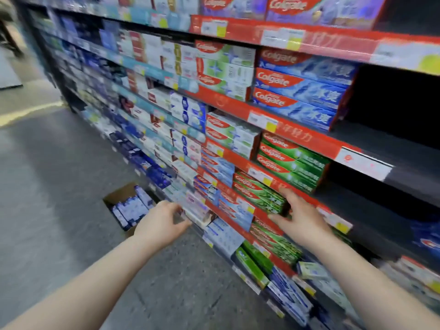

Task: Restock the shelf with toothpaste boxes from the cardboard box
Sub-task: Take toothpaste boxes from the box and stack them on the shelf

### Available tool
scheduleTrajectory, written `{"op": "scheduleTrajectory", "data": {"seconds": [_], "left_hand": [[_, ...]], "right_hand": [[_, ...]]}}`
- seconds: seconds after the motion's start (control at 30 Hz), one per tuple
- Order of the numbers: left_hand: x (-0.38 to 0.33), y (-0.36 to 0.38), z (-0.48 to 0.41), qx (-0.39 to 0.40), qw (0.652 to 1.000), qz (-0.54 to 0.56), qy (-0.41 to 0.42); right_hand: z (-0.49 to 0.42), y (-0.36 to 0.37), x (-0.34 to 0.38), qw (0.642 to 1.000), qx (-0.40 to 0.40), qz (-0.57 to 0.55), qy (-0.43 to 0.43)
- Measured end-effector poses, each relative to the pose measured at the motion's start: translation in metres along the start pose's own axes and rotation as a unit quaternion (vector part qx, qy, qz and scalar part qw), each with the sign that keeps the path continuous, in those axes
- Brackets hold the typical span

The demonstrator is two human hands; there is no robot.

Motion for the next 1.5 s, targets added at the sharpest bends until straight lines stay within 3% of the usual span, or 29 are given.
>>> {"op": "scheduleTrajectory", "data": {"seconds": [0.27,0.43,0.87,1.03,1.27,1.5], "left_hand": [[0.253,-0.051,-0.053,0.014,0.989,0.0,-0.149],[0.348,-0.073,-0.071,0.009,0.979,0.024,-0.2],[0.468,-0.102,-0.198,0.042,0.963,0.017,-0.266],[0.489,-0.119,-0.296,0.107,0.956,-0.022,-0.273],[0.496,-0.145,-0.426,0.129,0.957,-0.023,-0.259],[0.539,-0.131,-0.519,0.239,0.939,-0.047,-0.241]], "right_hand": [[-0.1,0.151,0.158,0.993,0.11,-0.023,-0.041],[-0.142,0.218,0.222,0.985,0.161,-0.021,-0.063],[-0.308,0.356,0.269,0.966,0.252,-0.036,-0.044],[-0.409,0.402,0.282,0.957,0.281,-0.077,0.001],[-0.535,0.43,0.301,0.952,0.298,-0.071,0.011],[-0.603,0.464,0.309,0.951,0.288,-0.097,0.061]]}}
Point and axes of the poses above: each hand's wrist, its own z-axis away from the middle knuckle, its own y-axis out of the palm, x = y × z, the point moved 8 cm from there along -z, towards the middle knuckle, and after that the axes turned 15 degrees about -y, right-handed, at the moved point
